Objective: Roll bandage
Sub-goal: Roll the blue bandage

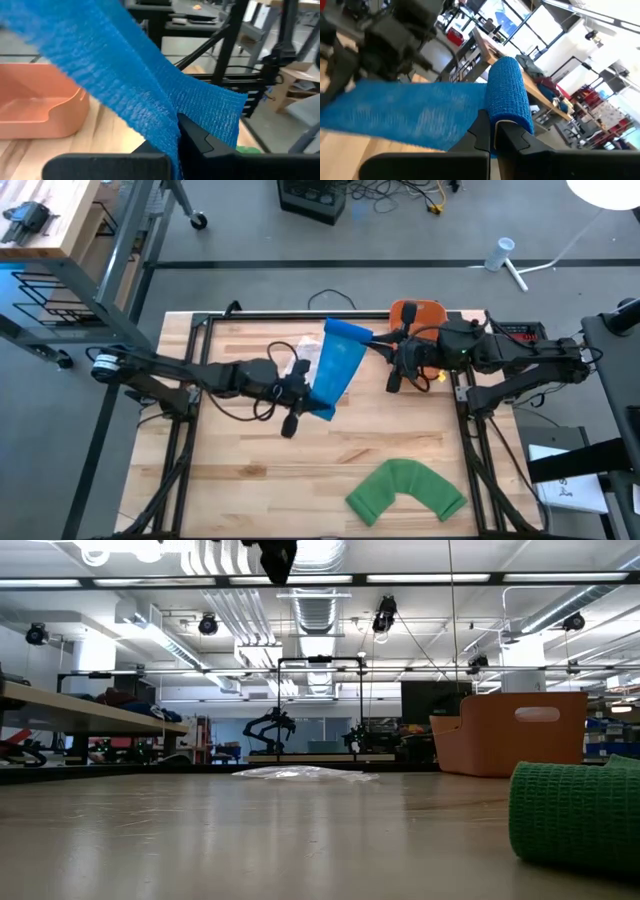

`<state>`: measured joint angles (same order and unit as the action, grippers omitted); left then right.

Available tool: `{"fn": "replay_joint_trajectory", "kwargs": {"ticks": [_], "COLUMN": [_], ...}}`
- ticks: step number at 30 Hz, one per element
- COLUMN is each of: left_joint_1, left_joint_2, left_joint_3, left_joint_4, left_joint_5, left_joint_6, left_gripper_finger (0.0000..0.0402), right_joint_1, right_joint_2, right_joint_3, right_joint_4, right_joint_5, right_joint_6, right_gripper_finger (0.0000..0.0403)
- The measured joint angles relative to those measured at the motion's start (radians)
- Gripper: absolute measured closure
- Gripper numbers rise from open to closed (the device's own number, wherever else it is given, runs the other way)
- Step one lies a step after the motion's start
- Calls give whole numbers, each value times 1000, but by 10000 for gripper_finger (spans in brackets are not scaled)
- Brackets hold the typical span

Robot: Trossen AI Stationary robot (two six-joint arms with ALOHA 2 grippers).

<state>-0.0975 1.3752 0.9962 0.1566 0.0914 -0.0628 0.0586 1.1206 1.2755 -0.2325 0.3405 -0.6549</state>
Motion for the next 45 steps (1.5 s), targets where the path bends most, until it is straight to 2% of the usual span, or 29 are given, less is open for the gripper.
{"fn": "replay_joint_trajectory", "kwargs": {"ticks": [11, 25, 33, 36, 45], "left_joint_1": [-34, -33, -24, -3, 36], "left_joint_2": [-62, -142, -194, -205, -224], "left_joint_3": [0, 2, 3, 3, 12], "left_joint_4": [4, 119, 146, 161, 142], "left_joint_5": [0, -5, -213, -217, -167], "left_joint_6": [-84, -215, -231, -228, -262], "left_gripper_finger": [401, 401, 401, 401, 401], "right_joint_1": [-3, -14, -14, -13, -13], "right_joint_2": [4, 75, 74, 87, 107], "right_joint_3": [-55, -117, -166, -182, -188], "right_joint_4": [-20, -26, -23, -23, -24], "right_joint_5": [27, 29, -7, -59, -99], "right_joint_6": [-95, -103, -44, -15, 29], "right_gripper_finger": [403, 403, 403, 403, 403]}}
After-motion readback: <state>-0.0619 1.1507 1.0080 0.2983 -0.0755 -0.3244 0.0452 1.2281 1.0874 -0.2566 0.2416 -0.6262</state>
